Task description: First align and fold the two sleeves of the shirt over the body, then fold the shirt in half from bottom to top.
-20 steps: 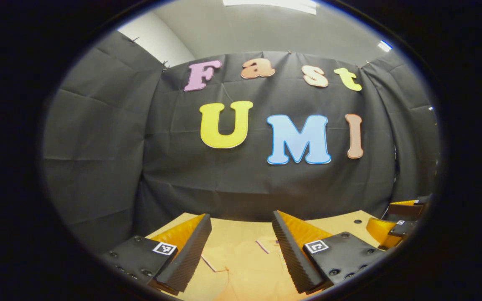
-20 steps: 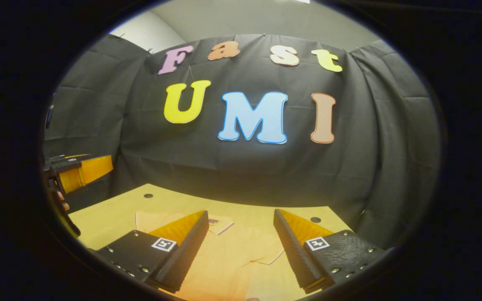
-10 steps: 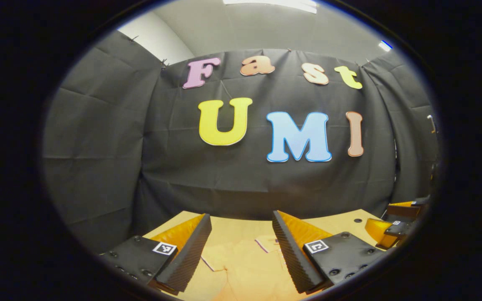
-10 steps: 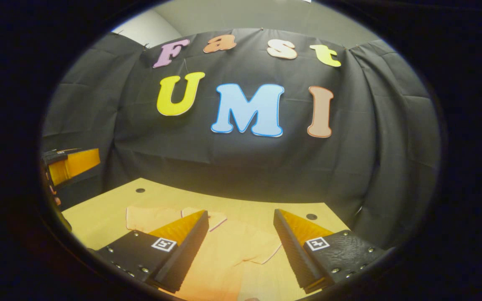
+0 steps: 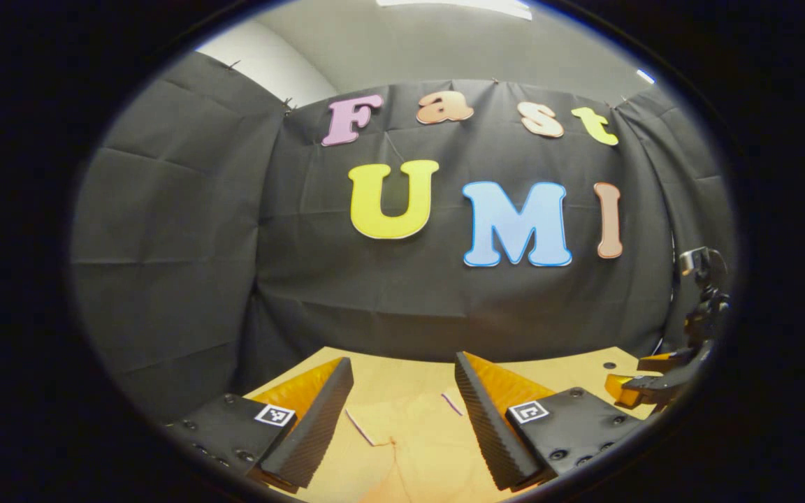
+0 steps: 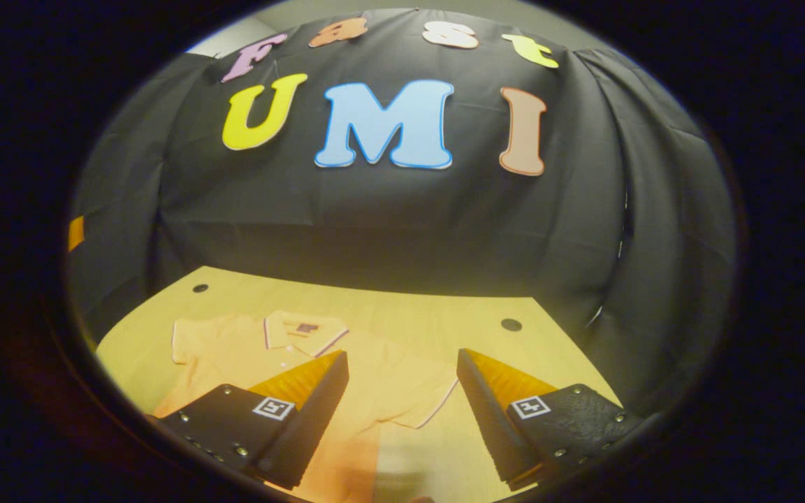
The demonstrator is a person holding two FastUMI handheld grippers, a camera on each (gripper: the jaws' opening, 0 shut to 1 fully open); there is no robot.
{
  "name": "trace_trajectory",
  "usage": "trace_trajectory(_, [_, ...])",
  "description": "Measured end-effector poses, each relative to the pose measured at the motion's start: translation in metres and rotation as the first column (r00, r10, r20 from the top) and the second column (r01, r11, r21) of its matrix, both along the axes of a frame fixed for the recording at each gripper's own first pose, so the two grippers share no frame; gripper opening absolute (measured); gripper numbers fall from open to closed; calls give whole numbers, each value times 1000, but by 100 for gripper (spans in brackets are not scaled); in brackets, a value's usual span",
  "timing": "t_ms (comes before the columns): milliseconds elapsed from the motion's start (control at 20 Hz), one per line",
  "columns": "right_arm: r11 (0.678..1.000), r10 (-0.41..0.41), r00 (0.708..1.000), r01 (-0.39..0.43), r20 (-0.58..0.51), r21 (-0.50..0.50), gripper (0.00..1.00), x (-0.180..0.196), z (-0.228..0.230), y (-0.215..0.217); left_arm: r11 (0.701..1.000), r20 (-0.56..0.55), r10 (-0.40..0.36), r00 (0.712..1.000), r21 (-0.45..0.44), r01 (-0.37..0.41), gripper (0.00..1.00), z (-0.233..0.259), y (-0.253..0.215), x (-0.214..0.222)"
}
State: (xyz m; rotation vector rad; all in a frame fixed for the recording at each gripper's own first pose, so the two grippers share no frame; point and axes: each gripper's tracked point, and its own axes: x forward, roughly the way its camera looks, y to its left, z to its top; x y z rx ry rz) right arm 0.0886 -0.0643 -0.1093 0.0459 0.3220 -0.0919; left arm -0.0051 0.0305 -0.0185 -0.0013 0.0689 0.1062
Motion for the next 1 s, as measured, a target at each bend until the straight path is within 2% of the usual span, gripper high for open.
trace_trajectory(400, [998, -56, 982, 61, -179, 25, 96, 42, -69, -33, 997, -18, 79, 997, 18, -79, 94, -5, 18, -33])
trace_trajectory(650, [993, -106, 944, 116, -312, 16, 97, 64, -119, -52, 993, -30, 116, 993, 21, -115, 95, -7, 31, -48])
trace_trajectory(1000, [982, -144, 903, 182, -404, 57, 97, 96, -152, -68, 986, -49, 169, 984, 17, -169, 94, -17, 47, -69])
